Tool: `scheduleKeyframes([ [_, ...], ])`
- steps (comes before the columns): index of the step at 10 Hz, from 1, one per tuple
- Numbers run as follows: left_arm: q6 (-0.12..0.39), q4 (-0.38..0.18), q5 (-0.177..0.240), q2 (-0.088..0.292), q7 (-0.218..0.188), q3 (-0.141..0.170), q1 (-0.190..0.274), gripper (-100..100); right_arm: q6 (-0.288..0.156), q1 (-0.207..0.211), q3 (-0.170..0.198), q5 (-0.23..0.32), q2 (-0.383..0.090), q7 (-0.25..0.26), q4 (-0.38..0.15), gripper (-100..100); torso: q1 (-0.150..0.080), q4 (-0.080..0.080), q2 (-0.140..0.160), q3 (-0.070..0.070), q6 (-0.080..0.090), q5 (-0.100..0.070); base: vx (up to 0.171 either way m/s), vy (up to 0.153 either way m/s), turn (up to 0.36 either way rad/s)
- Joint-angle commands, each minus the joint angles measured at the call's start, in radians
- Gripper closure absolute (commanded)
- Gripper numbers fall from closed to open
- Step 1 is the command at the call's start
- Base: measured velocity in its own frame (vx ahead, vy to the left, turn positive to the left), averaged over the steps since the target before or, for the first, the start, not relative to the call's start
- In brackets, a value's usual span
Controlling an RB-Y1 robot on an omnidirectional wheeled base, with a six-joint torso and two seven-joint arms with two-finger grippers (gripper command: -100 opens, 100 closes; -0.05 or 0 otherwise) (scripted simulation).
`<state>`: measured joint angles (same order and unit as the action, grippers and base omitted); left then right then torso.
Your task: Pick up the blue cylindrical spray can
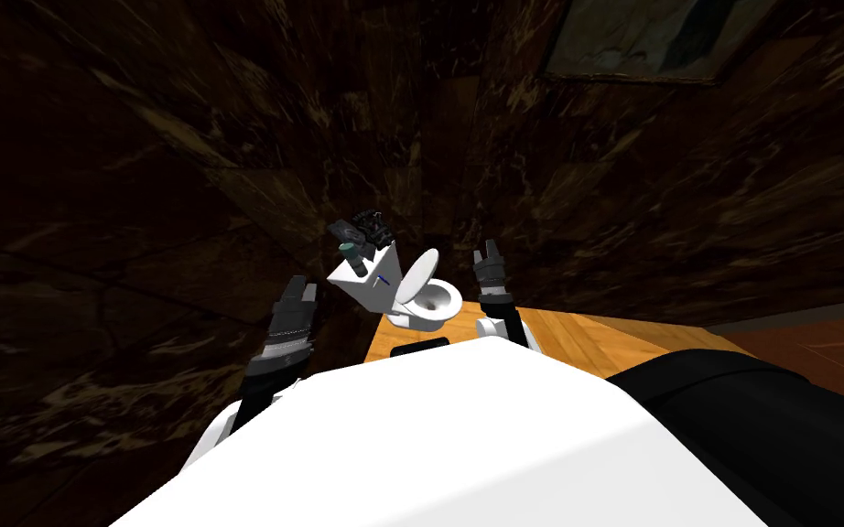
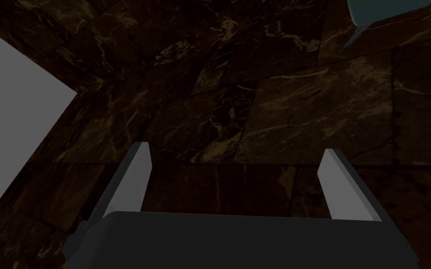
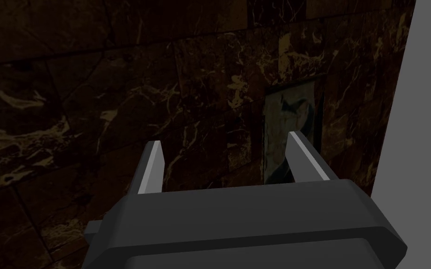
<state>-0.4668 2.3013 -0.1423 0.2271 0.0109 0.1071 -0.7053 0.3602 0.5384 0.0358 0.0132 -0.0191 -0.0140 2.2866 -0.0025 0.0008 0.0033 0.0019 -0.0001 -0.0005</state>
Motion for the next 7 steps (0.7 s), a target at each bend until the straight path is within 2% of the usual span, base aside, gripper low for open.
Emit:
scheduleKeyframes([
  [1, 0.011, -0.026, -0.027, 0.035, 0.007, 0.019, -0.031, -100, 0.000, 0.000, 0.000, 0.000, 0.000, 0.000, 0.000, 0, 0.000, 0.000, 0.000, 0.000, 0.000, 0.000, -0.032, -0.032, 0.092],
  [7, 0.047, -0.102, -0.128, 0.122, 0.049, 0.057, -0.141, -100, 0.000, 0.000, 0.000, 0.000, 0.000, 0.000, 0.000, 0, 0.001, 0.000, -0.002, -0.001, 0.000, 0.000, -0.021, -0.029, 0.077],
])
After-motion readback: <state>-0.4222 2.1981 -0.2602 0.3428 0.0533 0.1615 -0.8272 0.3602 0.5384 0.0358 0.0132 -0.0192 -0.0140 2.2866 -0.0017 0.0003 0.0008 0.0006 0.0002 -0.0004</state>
